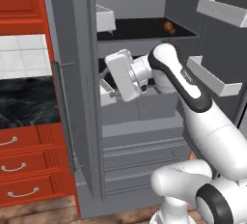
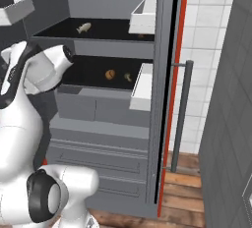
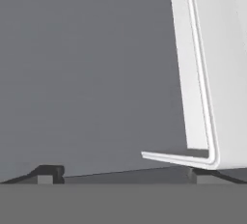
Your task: Gather the potato and mushroom from the fridge and place them on a tray on the dining counter. Then gather the fish and chicken drumstick from the fridge and place them on the other tray.
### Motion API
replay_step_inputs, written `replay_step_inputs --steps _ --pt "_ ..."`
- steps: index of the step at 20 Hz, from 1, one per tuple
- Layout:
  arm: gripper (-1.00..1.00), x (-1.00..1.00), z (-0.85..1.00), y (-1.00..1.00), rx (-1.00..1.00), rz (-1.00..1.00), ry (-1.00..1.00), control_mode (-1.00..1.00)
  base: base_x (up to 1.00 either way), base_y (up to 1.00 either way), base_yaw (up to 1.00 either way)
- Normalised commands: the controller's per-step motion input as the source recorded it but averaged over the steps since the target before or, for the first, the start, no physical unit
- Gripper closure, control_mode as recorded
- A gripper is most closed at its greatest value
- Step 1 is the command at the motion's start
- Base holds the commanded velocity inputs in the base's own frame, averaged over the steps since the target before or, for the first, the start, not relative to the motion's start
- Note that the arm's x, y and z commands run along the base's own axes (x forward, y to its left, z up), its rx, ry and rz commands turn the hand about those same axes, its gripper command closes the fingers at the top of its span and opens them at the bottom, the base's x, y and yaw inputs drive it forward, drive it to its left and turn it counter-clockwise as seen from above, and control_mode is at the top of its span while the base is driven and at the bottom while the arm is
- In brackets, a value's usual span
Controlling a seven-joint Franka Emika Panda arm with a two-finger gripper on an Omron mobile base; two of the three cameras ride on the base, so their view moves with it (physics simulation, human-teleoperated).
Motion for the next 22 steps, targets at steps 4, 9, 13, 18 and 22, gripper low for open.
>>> replay_step_inputs --steps 4,9,13,18,22 --pt "-1.0 -0.15 0.0 0.87 0.0 0.1 -0.05 -1.0 0.0 0.0 0.0" --pt "-1.0 -0.08 0.0 0.83 0.0 0.08 -0.01 -1.0 0.0 0.0 0.0" --pt "-1.0 -0.48 0.0 0.34 -0.01 0.02 -0.15 -1.0 0.0 0.0 0.0" --pt "-1.0 -0.62 0.16 -0.22 -0.1 -0.04 -0.34 -1.0 0.0 0.0 0.0" --pt "-1.0 -0.51 0.33 -0.71 -0.15 -0.11 -0.37 -1.0 0.0 0.0 0.0"
